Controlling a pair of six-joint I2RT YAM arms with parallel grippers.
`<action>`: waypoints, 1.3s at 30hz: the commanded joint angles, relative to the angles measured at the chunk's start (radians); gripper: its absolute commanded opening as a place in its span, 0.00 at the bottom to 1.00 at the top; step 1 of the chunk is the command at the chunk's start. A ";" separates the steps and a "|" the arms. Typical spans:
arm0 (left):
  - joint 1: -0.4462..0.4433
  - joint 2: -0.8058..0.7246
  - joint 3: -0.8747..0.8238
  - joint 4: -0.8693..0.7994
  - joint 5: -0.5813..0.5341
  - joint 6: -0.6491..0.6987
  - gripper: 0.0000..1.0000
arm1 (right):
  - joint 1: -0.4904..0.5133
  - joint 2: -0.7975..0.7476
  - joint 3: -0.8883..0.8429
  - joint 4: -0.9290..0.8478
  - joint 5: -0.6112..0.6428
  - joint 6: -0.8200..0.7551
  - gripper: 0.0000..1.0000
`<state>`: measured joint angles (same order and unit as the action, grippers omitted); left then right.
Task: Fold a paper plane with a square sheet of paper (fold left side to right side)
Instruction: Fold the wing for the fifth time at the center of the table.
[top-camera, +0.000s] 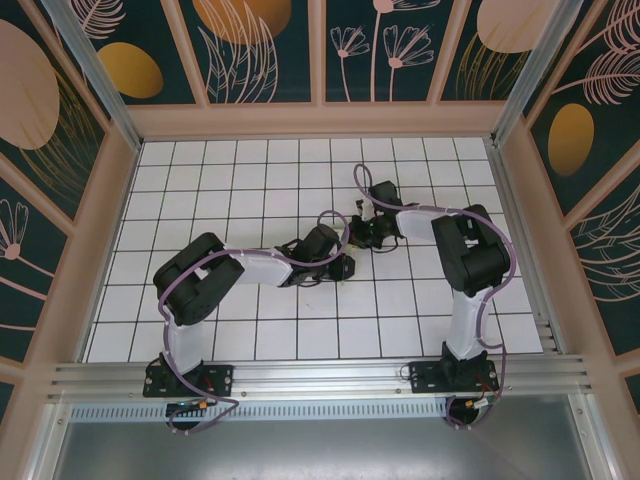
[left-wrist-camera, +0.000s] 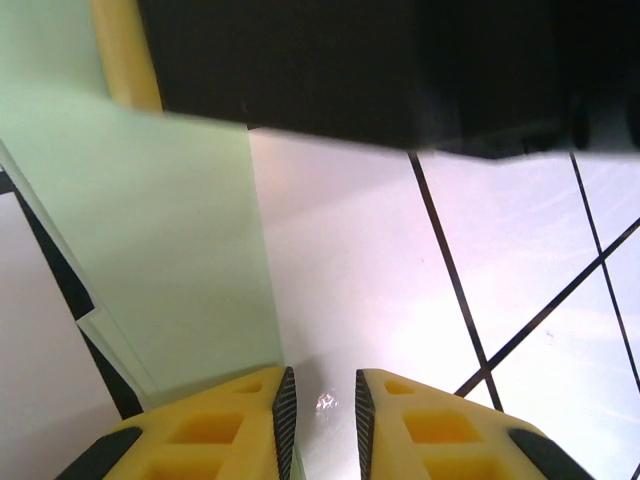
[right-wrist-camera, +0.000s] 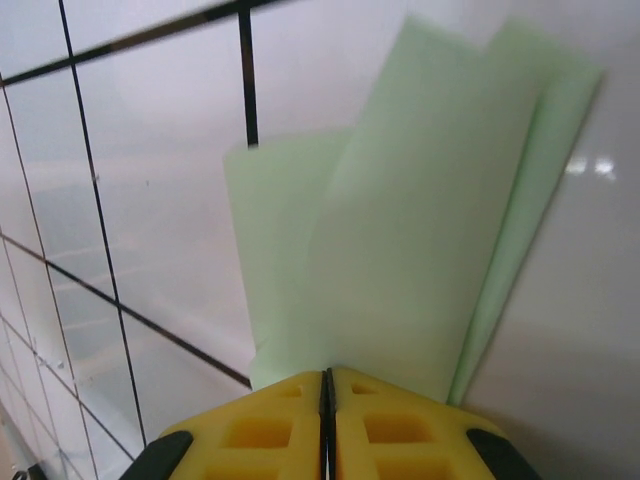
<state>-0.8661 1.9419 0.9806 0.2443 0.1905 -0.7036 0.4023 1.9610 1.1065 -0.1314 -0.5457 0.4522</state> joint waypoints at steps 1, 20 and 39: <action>-0.005 0.033 -0.053 -0.136 -0.025 0.013 0.27 | -0.029 0.037 0.047 0.018 0.104 -0.037 0.13; -0.005 0.029 -0.071 -0.123 -0.022 0.007 0.27 | -0.097 0.136 0.161 0.002 0.110 -0.068 0.14; -0.004 0.019 -0.082 -0.111 -0.018 0.003 0.27 | -0.136 0.221 0.290 -0.067 0.136 -0.096 0.16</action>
<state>-0.8650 1.9400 0.9535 0.3031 0.1593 -0.7006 0.2996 2.1227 1.3586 -0.2127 -0.5430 0.3969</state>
